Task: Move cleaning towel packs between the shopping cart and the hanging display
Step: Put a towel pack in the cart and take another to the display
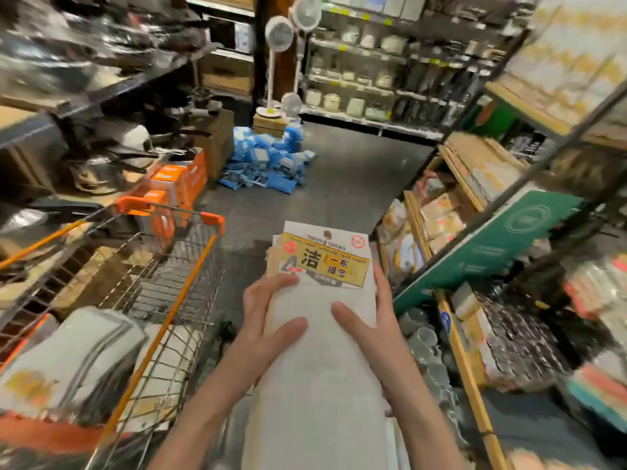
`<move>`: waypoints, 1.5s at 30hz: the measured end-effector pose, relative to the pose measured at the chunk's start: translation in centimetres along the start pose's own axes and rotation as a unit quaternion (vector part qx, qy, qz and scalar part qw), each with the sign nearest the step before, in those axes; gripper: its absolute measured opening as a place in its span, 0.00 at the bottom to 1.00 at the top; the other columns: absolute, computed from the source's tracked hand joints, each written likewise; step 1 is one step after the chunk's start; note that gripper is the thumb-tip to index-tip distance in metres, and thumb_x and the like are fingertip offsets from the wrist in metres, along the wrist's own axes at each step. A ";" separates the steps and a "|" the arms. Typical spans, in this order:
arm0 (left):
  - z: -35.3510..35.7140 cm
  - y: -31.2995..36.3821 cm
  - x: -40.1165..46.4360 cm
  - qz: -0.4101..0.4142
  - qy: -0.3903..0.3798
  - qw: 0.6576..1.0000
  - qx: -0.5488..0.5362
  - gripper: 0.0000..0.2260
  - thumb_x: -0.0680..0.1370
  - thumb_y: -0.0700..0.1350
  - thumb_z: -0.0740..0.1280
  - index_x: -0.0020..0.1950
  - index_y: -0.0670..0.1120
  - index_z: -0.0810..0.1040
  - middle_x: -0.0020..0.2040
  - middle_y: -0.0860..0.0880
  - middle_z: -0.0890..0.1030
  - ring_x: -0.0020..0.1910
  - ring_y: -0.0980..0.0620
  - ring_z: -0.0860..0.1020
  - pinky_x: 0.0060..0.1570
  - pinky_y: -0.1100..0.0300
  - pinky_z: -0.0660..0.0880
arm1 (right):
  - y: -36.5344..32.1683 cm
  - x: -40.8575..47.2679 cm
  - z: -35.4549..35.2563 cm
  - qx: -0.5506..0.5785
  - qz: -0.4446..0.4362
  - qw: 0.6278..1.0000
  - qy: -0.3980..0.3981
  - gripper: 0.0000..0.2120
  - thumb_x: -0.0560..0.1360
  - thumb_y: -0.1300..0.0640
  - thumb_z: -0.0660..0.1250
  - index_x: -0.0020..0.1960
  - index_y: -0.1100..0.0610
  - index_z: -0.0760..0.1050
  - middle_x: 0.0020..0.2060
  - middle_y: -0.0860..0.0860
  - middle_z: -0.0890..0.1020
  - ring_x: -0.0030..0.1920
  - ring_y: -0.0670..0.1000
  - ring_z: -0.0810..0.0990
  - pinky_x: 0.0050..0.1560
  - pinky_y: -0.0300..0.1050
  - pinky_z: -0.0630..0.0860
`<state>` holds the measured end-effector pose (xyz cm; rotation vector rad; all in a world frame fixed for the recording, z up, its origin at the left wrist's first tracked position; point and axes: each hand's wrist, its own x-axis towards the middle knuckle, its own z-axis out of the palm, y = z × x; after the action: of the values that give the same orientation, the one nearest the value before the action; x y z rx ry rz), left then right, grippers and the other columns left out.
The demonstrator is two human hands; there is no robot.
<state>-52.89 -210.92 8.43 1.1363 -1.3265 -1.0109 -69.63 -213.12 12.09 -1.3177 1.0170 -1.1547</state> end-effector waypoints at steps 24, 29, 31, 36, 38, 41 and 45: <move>44.0 8.1 -19.9 0.075 -0.606 0.786 -0.091 0.28 0.65 0.62 0.69 0.64 0.72 0.66 0.69 0.60 0.64 0.70 0.66 0.58 0.61 0.80 0.55 | -4.3 -43.4 -29.5 -0.020 0.070 0.668 0.740 0.12 0.71 0.61 0.72 0.39 0.60 0.68 0.30 0.52 0.72 0.29 0.47 0.73 0.29 0.36 0.69; 50.1 8.1 -20.4 0.074 -0.672 0.731 -0.095 0.33 0.64 0.65 0.67 0.65 0.77 0.57 0.74 0.62 0.54 0.70 0.75 0.46 0.70 0.62 0.48 | -3.9 -45.7 -32.4 0.013 0.042 0.633 0.773 0.08 0.71 0.63 0.72 0.41 0.63 0.73 0.29 0.50 0.78 0.29 0.47 0.76 0.29 0.36 0.71; 51.9 8.5 -21.0 0.076 -0.684 0.719 -0.097 0.33 0.63 0.63 0.68 0.63 0.79 0.56 0.72 0.64 0.53 0.65 0.81 0.44 0.66 0.68 0.48 | -4.1 -46.6 -32.8 0.031 0.035 0.632 0.774 0.07 0.71 0.61 0.72 0.39 0.60 0.74 0.25 0.45 0.79 0.26 0.43 0.75 0.26 0.33 0.70; 55.8 9.2 -23.3 0.125 -0.704 0.691 -0.105 0.33 0.56 0.77 0.64 0.58 0.83 0.56 0.70 0.65 0.52 0.65 0.82 0.46 0.59 0.84 0.46 | -4.2 -49.5 -33.8 -0.004 0.064 0.600 0.797 0.08 0.72 0.53 0.70 0.37 0.55 0.77 0.29 0.44 0.80 0.29 0.41 0.75 0.27 0.33 0.67; 56.8 9.0 -24.8 0.131 -0.706 0.687 -0.112 0.34 0.58 0.77 0.64 0.62 0.78 0.58 0.74 0.59 0.54 0.68 0.77 0.46 0.58 0.85 0.47 | -4.0 -51.1 -34.3 -0.022 0.071 0.583 0.809 0.08 0.71 0.51 0.70 0.40 0.56 0.78 0.33 0.46 0.80 0.32 0.42 0.75 0.31 0.35 0.68; 58.4 8.7 -27.4 0.086 -0.716 0.680 -0.134 0.35 0.58 0.73 0.69 0.64 0.76 0.62 0.75 0.58 0.57 0.71 0.71 0.51 0.62 0.81 0.52 | -3.7 -54.0 -35.1 -0.027 0.057 0.553 0.831 0.08 0.74 0.54 0.69 0.44 0.57 0.73 0.36 0.49 0.77 0.36 0.46 0.73 0.36 0.39 0.68; 60.4 9.1 -31.5 0.042 -0.727 0.668 -0.150 0.36 0.62 0.57 0.74 0.69 0.59 0.67 0.68 0.65 0.66 0.65 0.75 0.63 0.59 0.80 0.59 | -3.9 -57.9 -36.2 -0.011 0.045 0.551 0.833 0.14 0.71 0.52 0.71 0.48 0.58 0.69 0.41 0.53 0.77 0.39 0.49 0.75 0.41 0.44 0.72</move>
<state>-114.44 -180.42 7.03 -0.2850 -2.1929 -2.1153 -115.24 -162.17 10.15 0.3625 2.2861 -2.2610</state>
